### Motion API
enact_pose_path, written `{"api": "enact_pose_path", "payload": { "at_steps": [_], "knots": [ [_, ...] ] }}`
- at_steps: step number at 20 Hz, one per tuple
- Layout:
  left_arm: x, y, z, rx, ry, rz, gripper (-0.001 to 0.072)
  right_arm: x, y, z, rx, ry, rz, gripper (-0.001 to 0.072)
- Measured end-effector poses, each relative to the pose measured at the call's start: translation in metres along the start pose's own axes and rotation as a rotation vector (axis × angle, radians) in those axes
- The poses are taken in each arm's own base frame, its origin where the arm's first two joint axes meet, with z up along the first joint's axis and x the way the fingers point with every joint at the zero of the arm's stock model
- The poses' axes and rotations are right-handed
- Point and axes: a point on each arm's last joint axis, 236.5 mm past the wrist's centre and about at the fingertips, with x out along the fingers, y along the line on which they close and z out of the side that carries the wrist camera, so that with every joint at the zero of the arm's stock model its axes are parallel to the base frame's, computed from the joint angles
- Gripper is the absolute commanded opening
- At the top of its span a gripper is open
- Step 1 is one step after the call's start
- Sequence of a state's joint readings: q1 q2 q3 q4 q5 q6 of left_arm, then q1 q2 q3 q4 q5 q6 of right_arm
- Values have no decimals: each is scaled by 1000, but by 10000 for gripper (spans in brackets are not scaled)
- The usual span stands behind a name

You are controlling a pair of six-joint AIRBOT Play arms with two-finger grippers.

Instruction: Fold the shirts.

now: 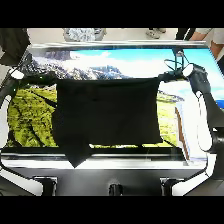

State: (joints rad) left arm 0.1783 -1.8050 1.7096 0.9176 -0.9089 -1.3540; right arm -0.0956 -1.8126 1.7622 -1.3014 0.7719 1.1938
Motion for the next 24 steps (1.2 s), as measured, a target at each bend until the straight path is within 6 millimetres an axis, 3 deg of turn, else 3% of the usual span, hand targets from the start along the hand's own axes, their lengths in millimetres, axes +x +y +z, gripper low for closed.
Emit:
{"api": "enact_pose_path", "payload": {
  "at_steps": [2, 4, 11, 13, 16, 17, 18, 19, 21, 24],
  "knots": [
    [-3, 0, 8, 14, -9, -9, 27, -1, -1, 2, -7, 3, -3, 41],
    [-8, 5, -7, 9, 72, -11, 27, -8, 6, -13, -26, 81, 25, 41],
    [-39, 44, -132, -72, 597, 94, 27, -49, 41, -139, -108, 603, 216, 41],
    [-43, 49, -155, -95, 678, 110, 27, -56, 54, -170, -97, 711, 285, 41],
    [-46, 54, -174, -116, 746, 125, 31, -59, 66, -197, -76, 803, 350, 42],
    [-46, 56, -178, -121, 761, 128, 119, -59, 68, -201, -70, 817, 362, 81],
    [-46, 57, -180, -124, 771, 128, 335, -59, 70, -205, -65, 827, 371, 284],
    [-46, 56, -182, -127, 777, 125, 491, -59, 71, -206, -62, 831, 373, 454],
    [-51, 54, -176, -134, 766, 109, 495, -64, 69, -200, -55, 819, 376, 475],
    [-74, 53, -159, -142, 732, 97, 490, -92, 51, -184, -31, 790, 370, 475]
  ]
}}
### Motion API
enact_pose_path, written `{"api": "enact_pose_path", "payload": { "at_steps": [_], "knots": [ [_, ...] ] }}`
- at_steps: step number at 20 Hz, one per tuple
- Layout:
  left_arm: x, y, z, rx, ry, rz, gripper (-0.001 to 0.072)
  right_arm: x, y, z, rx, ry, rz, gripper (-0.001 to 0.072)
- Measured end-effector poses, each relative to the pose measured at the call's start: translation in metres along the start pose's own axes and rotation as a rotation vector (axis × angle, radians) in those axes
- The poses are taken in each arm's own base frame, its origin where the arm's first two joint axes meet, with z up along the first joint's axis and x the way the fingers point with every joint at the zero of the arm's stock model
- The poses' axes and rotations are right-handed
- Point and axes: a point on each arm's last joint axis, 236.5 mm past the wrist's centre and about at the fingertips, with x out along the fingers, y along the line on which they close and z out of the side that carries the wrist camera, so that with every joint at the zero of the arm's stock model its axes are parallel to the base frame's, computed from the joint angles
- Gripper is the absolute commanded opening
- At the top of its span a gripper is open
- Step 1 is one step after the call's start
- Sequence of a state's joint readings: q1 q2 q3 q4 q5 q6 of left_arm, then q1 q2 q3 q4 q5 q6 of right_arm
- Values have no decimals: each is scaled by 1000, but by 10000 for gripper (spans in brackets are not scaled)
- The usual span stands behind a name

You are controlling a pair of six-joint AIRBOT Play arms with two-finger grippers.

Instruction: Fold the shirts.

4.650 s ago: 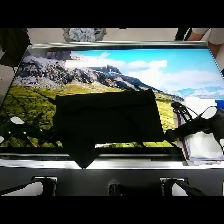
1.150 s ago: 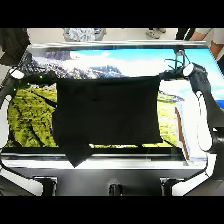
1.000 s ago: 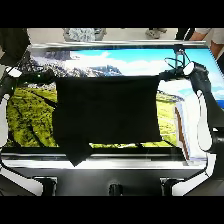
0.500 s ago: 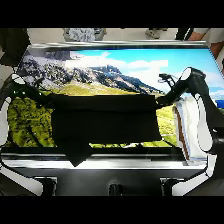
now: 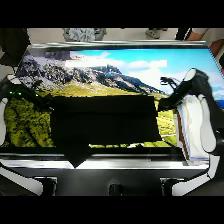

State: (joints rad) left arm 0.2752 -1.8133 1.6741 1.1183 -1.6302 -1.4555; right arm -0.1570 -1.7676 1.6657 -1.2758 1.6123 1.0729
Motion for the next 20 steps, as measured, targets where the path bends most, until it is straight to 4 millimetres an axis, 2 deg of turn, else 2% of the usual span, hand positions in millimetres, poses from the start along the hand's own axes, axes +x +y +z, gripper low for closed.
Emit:
{"api": "enact_pose_path", "payload": {
  "at_steps": [2, 4, 6, 9, 13, 15, 16, 17, 19, 20],
  "knots": [
    [-17, 3, -12, -9, -12, -9, 436, -22, -5, -20, 31, 0, 10, 475],
    [-21, 8, -37, -27, 1, -19, 436, -31, -4, -42, 56, 14, 21, 475],
    [-5, 15, -74, -55, 34, -34, 436, -28, 3, -62, 76, 22, 36, 475],
    [29, 26, -134, -94, 73, -58, 436, -18, 16, -81, 86, 11, 62, 475],
    [72, 29, -192, -112, 107, -91, 435, -17, 24, -90, 74, -16, 62, 511],
    [88, 27, -206, -130, 109, -116, 433, -17, 25, -93, 69, -19, 57, 516],
    [93, 25, -210, -137, 105, -129, 387, -16, 25, -95, 71, -15, 58, 567],
    [98, 24, -211, -145, 94, -139, 319, -13, 26, -98, 73, -8, 60, 570],
    [103, 22, -211, -156, 74, -154, 313, -5, 28, -105, 80, 9, 70, 595],
    [105, 21, -210, -163, 62, -158, 200, 2, 29, -110, 87, 20, 77, 627]
  ]
}}
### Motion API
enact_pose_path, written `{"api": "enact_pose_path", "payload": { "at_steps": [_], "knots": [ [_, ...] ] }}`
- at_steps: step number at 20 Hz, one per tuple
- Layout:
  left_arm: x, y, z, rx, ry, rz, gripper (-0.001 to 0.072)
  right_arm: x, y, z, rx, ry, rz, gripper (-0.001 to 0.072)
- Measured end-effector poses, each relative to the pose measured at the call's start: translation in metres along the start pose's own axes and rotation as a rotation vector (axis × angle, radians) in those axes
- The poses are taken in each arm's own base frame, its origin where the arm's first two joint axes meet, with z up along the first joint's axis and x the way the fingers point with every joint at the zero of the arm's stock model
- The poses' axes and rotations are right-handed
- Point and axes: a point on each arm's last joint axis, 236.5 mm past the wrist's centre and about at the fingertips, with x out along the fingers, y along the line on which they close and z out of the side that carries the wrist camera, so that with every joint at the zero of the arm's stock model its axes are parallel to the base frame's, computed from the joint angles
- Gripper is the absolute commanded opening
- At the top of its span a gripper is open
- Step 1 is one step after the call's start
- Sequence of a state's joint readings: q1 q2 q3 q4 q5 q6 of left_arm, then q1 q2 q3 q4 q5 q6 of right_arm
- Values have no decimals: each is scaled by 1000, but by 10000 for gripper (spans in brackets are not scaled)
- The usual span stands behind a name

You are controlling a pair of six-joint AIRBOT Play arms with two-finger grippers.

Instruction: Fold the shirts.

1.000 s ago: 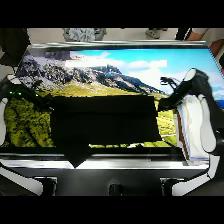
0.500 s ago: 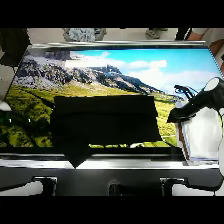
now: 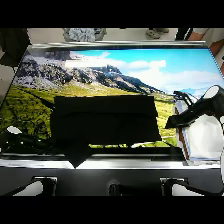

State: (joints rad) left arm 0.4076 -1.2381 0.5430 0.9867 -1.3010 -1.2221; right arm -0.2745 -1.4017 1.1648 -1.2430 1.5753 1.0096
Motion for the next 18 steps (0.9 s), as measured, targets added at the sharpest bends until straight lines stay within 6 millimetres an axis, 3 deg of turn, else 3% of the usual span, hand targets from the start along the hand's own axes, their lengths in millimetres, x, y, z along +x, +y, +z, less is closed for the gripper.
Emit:
{"api": "enact_pose_path", "payload": {
  "at_steps": [1, 2, 10, 12, 13, 14, 15, 16, 18],
  "knots": [
    [1, 1, 4, 0, -22, 4, 85, 7, -1, -4, 8, 6, 3, 627],
    [2, 3, 7, 1, -36, 10, 26, 16, -1, -9, 18, 15, 10, 627],
    [4, 4, 11, 8, -62, 8, 29, 72, 9, -12, 127, -37, 106, 603],
    [3, 4, 12, 12, -66, 10, 29, 82, 10, -15, 164, -25, 127, 527],
    [3, 4, 12, 13, -68, 11, 29, 86, 12, -16, 186, -19, 143, 447],
    [3, 4, 13, 17, -71, 12, 29, 89, 12, -17, 202, -12, 149, 353],
    [3, 4, 14, 19, -74, 13, 29, 92, 10, -17, 215, -16, 146, 154],
    [3, 4, 14, 23, -76, 14, 29, 95, 7, -14, 228, -27, 135, 41],
    [3, 5, 15, 29, -79, 16, 28, 97, 5, -11, 248, -40, 131, 40]
  ]
}}
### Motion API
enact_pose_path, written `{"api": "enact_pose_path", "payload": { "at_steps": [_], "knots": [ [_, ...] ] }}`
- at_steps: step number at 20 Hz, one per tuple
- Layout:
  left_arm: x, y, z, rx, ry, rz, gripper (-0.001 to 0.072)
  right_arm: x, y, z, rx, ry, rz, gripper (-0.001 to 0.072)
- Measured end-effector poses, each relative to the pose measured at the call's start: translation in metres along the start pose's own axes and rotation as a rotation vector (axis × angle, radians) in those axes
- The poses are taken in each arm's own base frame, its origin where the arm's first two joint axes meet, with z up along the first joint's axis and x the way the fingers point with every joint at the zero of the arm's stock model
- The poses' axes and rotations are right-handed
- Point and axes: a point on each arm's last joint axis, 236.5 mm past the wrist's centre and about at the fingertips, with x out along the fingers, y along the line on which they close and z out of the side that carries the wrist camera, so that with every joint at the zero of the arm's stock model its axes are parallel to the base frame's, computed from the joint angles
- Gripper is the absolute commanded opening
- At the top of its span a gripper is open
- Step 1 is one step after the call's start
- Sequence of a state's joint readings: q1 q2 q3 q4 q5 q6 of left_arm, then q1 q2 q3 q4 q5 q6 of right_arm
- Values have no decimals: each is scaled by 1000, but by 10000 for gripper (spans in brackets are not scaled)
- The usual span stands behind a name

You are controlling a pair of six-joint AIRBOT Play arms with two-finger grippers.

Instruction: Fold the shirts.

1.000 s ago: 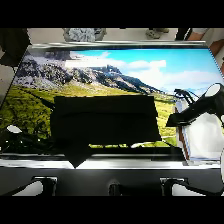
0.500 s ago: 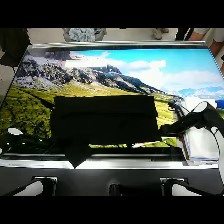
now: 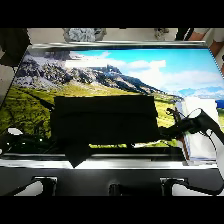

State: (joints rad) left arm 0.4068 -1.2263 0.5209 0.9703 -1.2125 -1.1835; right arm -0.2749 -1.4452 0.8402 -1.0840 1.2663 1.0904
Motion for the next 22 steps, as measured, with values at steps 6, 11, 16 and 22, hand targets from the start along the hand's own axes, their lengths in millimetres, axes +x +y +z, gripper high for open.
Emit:
{"api": "enact_pose_path", "payload": {
  "at_steps": [6, 11, 16, 22],
  "knots": [
    [-29, -9, 25, 102, -94, 36, 24, -18, 2, 8, -109, -64, -39, 38],
    [-94, -67, 75, 222, -281, 11, 23, -72, 27, 59, -267, -240, -130, 38],
    [-132, -112, 157, 284, -390, 0, 24, -112, 38, 150, -354, -377, -280, 39],
    [-88, -114, 234, 247, -240, -26, 25, -73, 31, 217, -294, -368, -208, 43]
  ]
}}
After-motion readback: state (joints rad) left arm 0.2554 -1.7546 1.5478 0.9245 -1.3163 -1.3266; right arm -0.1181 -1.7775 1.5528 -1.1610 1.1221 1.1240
